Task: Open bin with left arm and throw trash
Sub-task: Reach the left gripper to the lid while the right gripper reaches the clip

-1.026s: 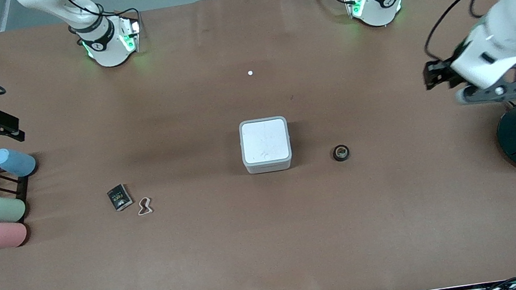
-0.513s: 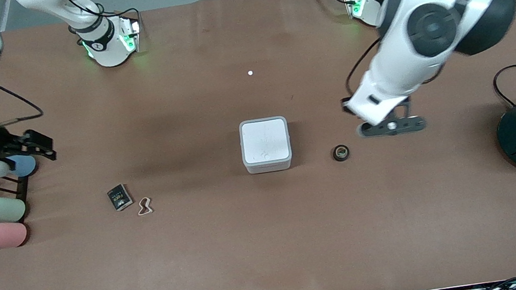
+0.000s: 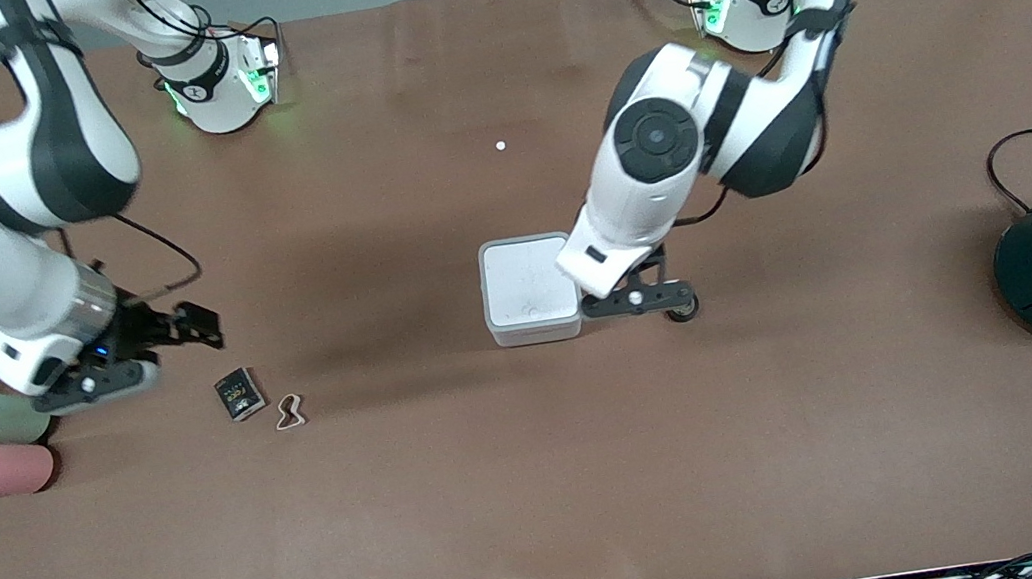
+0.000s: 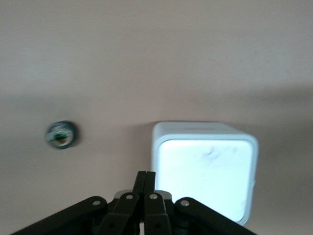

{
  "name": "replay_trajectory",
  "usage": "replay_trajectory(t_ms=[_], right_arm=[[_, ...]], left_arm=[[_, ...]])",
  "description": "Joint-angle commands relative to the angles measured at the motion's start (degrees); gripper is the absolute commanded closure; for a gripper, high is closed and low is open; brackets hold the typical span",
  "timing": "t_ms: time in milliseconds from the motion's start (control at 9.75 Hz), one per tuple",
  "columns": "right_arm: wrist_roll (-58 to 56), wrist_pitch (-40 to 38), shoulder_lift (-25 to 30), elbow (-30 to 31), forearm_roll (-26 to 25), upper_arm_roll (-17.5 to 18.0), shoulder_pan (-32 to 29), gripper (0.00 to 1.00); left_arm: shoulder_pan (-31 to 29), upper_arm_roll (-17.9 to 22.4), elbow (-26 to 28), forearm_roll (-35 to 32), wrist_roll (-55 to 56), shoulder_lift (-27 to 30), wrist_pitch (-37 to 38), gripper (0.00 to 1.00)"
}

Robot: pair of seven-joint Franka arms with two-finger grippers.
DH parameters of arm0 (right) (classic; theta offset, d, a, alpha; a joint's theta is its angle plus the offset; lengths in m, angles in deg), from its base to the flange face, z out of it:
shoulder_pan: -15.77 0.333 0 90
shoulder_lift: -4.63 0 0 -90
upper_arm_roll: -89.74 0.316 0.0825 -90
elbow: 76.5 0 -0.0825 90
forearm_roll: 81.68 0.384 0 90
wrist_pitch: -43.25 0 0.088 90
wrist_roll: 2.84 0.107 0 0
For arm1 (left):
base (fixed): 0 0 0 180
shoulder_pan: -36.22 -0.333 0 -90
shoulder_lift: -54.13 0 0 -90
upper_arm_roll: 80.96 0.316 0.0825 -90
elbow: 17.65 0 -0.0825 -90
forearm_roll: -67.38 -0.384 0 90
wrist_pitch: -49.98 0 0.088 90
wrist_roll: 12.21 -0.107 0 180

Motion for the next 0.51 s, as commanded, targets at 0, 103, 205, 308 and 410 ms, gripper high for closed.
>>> replay_trajectory(t_ms=[0, 103, 205, 308, 410], right_arm=[[0.0, 1.6, -6.6, -2.4, 1.8, -0.5, 0.8, 0.02], [0.0, 3.3, -10.0, -3.3, 1.8, -0.5, 0.8, 0.02], [0.0, 6.0, -12.1, -3.5, 1.8, -0.5, 1.4, 0.02], [0.6, 8.7, -14.7, -3.6, 1.7, -0.5, 2.8, 0.02], [0.6, 11.1, -16.8, -3.6, 1.5, -0.7, 3.0, 0.02]], left_arm=[[1.5, 0.4, -2.7, 0.6, 1.9, -4.0, -4.1, 1.00], [1.6, 0.4, -2.7, 0.6, 2.6, -5.0, -6.3, 1.00], [2.3, 0.3, -2.8, 0.6, 2.8, -6.1, -6.8, 1.00], [3.3, 0.4, -2.8, 0.6, 2.8, -7.0, -7.5, 1.00], [3.7, 0.3, -2.8, 0.6, 2.8, -7.7, -8.4, 1.00]])
